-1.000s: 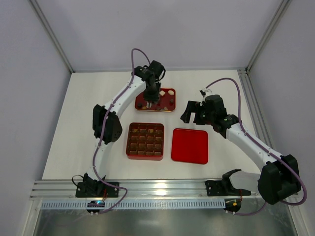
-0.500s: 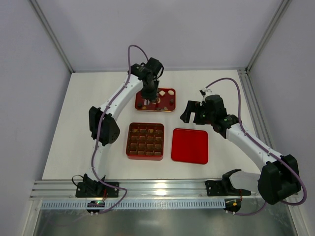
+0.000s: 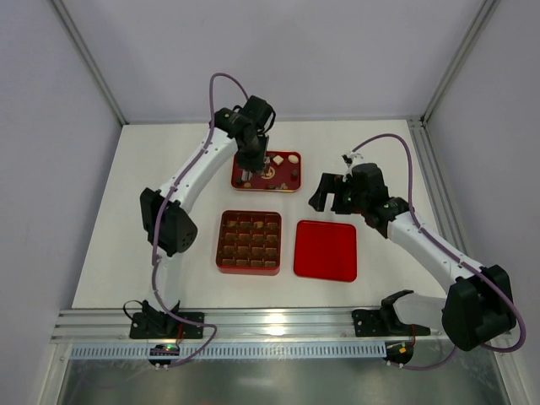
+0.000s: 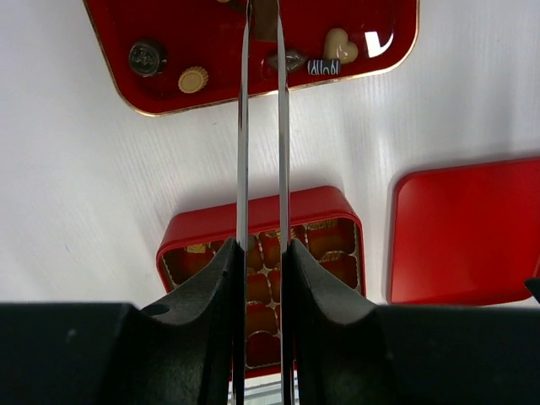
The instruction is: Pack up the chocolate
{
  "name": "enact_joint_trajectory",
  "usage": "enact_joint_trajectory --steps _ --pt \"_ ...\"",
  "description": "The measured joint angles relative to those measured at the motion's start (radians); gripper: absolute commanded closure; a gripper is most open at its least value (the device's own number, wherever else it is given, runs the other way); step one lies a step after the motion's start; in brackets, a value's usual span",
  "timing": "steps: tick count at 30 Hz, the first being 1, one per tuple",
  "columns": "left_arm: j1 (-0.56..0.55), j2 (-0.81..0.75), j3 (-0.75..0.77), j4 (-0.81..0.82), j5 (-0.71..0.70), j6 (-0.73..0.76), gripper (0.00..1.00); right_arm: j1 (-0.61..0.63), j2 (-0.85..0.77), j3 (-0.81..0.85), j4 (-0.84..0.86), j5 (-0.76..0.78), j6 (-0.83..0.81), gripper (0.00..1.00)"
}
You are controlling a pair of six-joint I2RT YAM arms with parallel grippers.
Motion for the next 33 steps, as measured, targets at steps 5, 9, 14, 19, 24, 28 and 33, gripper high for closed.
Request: enact_joint_trajectory --steps 5,9,14,19,24,28,33 --pt "-0.014 -0.076 -0.102 0.006 0.000 -0.002 0.85 0.000 0.000 0.000 0.003 0.000 0.000 0.00" --pt "-0.047 -0.165 -0.194 0.008 0.001 -0.006 0.85 0.000 0.000 0.000 0.005 -0.001 0.000 0.00" --pt "-0.090 -0.271 -0.269 0.009 0.001 -0.013 0.85 0.000 0.001 0.000 0.005 -0.002 0.001 0.00" --pt "-0.131 -0.356 -0.332 0.010 0.000 -0.027 0.85 0.000 0.001 -0.004 0.005 -0.002 0.003 0.00" --pt "-0.177 -0.430 -0.431 0.008 0.000 -0.039 0.85 0.000 0.001 -0.006 0.005 -0.002 0.003 0.00" --pt "-0.218 -0.473 -0.505 0.015 0.000 -0.058 0.85 0.000 0.001 -0.006 0.005 -0.002 0.003 0.00" --pt "-0.257 -0.501 -0.582 0.024 0.000 -0.080 0.84 0.000 0.001 -0.006 0.004 -0.001 0.003 0.00"
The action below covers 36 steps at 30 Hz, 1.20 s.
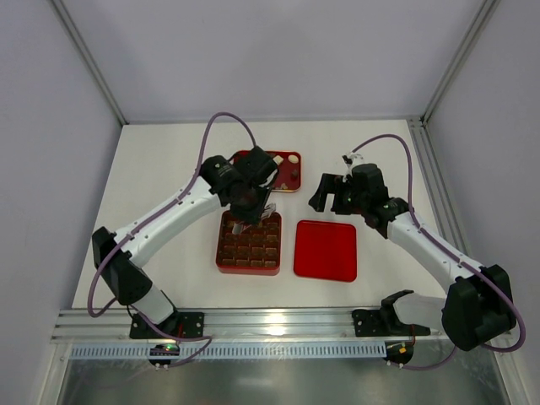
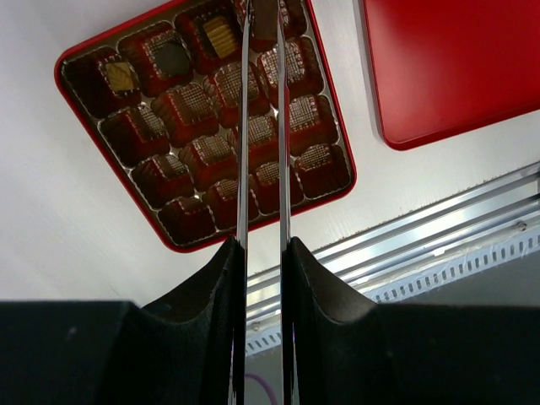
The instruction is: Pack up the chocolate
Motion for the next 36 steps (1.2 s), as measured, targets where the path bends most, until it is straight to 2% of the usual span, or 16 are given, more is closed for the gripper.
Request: enact_joint_trajectory --steps 11,36 --pt "-0.026 -0.004 -0.043 0.025 -0.002 -0.026 0.83 0.000 0.000 0.000 0.000 0.000 0.000 0.00" --pt "-0.037 -0.004 -0.056 0.029 -0.026 -0.027 0.68 0.000 0.000 -0.003 0.000 0.000 0.000 0.00"
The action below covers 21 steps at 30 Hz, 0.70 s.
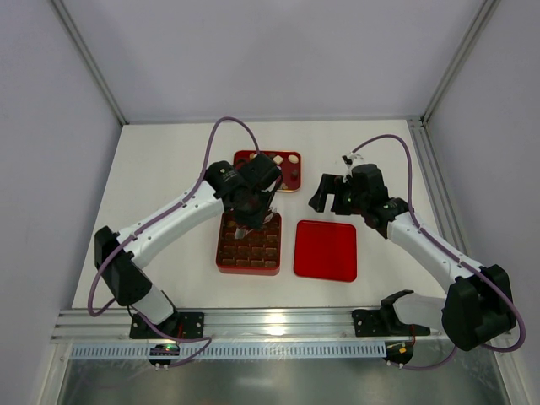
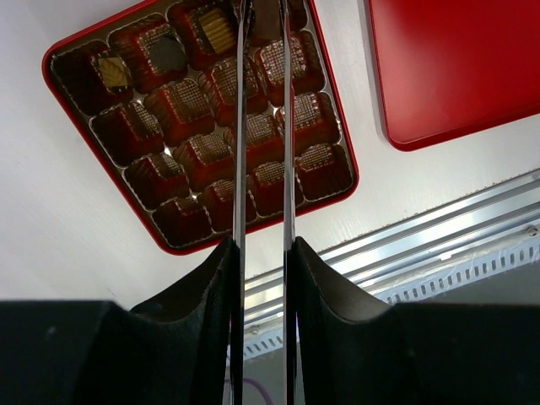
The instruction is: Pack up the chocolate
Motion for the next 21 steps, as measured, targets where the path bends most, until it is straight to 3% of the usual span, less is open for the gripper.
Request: enact_joint_trajectory --steps 21 --pt "0.000 0.000 0.040 -0.012 -0.027 -0.002 0.61 0.000 0.000 -0.001 0.000 0.000 0.000 0.00"
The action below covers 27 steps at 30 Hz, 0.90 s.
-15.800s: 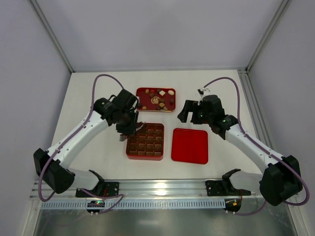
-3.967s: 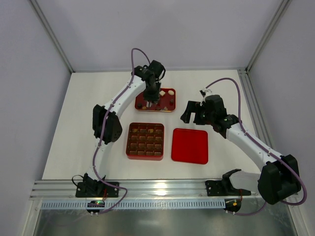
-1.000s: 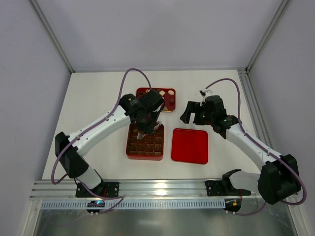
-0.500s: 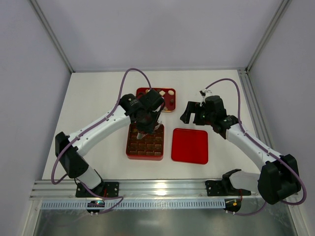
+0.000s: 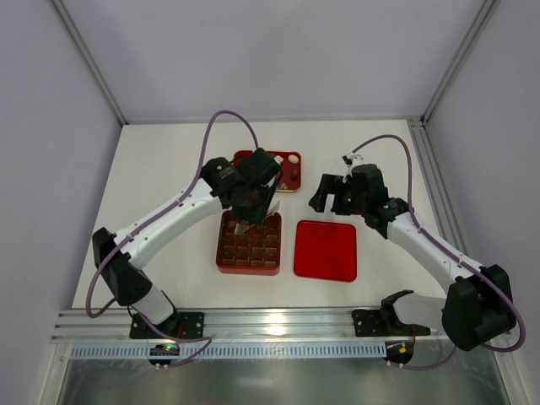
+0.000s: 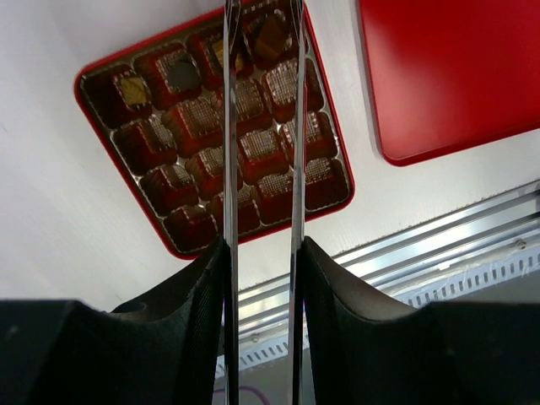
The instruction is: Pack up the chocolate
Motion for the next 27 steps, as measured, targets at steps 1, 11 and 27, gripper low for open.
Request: enact_joint_trajectory --steps 1,11,27 --pt "0.003 0.000 0.028 -0.008 -0.011 0.001 0.61 0.000 0.000 0.000 0.000 0.000 0.000 0.00" --pt "0.160 0.128 0.319 -0.003 -0.060 0.040 0.58 0.000 0.000 0.000 0.000 -0.011 0.000 0.00" --pt "0.286 0.558 0.566 -0.005 -0.068 0.094 0.58 0.000 0.000 0.000 -0.004 -0.018 -0.002 0.00"
